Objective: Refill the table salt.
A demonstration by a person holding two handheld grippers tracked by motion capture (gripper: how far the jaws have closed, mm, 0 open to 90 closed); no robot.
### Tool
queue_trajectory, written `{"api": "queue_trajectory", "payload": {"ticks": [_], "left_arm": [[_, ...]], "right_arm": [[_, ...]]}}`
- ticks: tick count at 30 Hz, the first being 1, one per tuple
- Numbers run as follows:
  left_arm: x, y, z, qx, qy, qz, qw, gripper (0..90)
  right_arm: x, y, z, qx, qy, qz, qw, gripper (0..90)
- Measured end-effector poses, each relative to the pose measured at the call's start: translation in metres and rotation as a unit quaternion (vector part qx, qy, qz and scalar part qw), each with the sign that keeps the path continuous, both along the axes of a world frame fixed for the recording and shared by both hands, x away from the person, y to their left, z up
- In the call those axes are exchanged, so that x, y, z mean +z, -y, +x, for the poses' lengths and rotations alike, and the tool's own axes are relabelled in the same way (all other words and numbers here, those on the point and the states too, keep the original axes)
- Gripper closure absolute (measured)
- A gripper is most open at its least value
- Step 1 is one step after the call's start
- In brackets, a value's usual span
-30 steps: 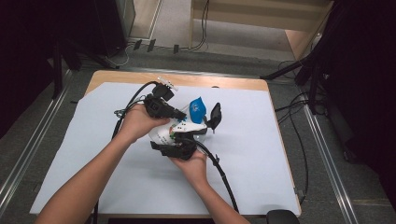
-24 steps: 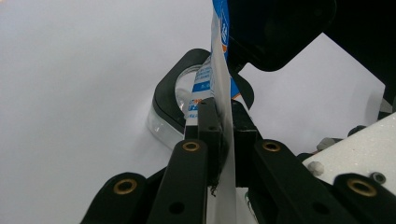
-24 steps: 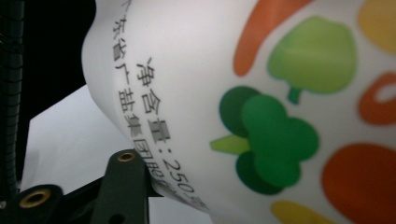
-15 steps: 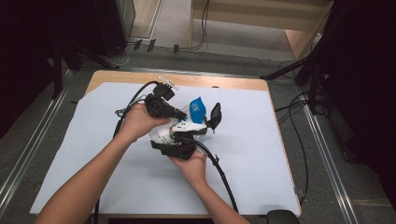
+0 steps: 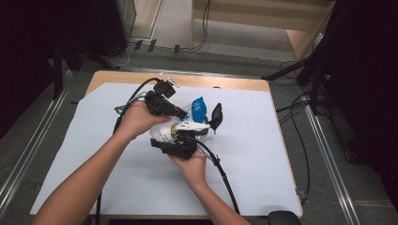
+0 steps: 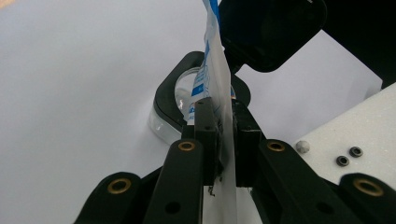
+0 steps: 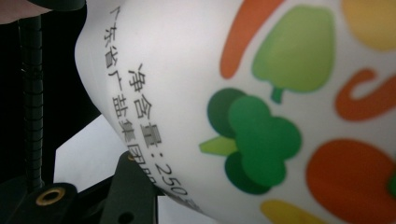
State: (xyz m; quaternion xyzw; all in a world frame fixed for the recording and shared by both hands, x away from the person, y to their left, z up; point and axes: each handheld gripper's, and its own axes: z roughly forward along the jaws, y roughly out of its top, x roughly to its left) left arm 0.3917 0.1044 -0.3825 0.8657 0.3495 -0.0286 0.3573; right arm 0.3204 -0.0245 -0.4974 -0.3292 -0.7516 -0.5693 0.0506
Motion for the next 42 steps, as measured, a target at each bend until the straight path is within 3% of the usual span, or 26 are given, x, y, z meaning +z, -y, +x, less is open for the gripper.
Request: {"api": "queue_trajectory", "payload": {"ticks": [12, 18, 24, 42], "left_arm": [[0.0002, 0.0017, 0.0015, 0.005, -0.001, 0.011, 0.9999, 86.9], [-0.0004, 0.0027, 0.0014, 0.005, -0.003, 0.013, 0.9999, 87.0], [-0.0011, 0.0038, 0.0016, 0.004, -0.005, 0.010, 0.9999, 87.0], [0.0000, 0.0012, 0.0001, -0.003, -0.003, 0.005, 1.0000, 85.8]], "right_arm": [[0.0005, -0.0015, 0.0022, 0.003, -0.004, -0.003, 1.0000, 58.3], [0.0019, -0.0045, 0.0027, 0.011, 0.002, -0.021, 0.9997, 53.6], [0.0025, -0.0048, 0.0024, 0.009, 0.013, -0.038, 0.9991, 56.5], [0.0029, -0.0023, 0.0021, 0.003, -0.008, -0.013, 0.9999, 60.3]]}}
